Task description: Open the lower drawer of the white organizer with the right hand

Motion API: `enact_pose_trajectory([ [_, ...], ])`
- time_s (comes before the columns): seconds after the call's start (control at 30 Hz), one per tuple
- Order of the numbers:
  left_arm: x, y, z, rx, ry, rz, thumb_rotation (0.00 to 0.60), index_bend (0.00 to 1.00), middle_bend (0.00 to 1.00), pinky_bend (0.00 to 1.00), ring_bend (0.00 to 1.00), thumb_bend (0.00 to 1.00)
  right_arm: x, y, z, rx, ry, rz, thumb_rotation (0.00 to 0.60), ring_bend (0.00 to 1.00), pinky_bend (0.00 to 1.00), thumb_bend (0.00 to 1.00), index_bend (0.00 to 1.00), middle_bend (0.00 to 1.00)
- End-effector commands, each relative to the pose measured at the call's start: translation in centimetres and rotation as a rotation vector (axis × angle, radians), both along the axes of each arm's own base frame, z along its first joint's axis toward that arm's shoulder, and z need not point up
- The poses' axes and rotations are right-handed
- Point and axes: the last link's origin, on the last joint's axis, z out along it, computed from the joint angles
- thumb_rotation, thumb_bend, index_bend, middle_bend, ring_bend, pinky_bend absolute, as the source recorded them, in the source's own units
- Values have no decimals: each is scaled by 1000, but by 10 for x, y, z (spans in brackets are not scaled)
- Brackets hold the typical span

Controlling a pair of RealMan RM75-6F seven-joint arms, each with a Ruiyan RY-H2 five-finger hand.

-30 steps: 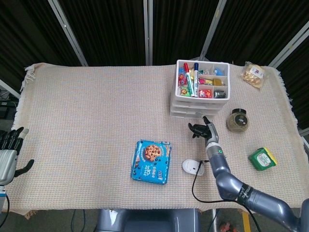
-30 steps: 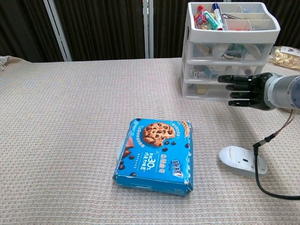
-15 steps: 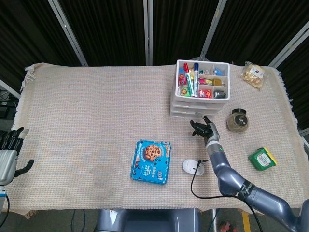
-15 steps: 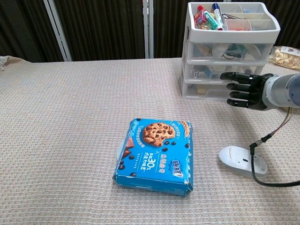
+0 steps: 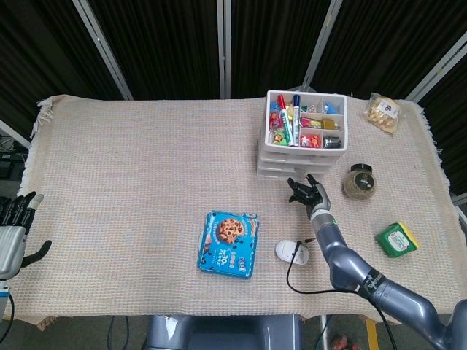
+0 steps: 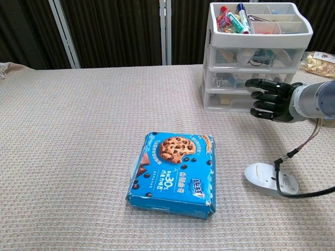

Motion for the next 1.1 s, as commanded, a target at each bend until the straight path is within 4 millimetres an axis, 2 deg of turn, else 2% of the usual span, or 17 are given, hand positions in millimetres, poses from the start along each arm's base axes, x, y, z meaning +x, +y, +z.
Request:
enact_pose_trajectory([
  [0.03, 0, 0, 0, 2, 1, 0, 600, 14, 0, 0, 0, 313, 3, -2, -4, 2, -11, 1, 600, 881, 678, 296, 269, 839],
  [1.1, 0, 0, 0, 0, -1, -3, 600, 16, 0, 0, 0, 314, 19, -9, -13, 23, -26, 33, 600, 881, 676, 314, 338, 839],
])
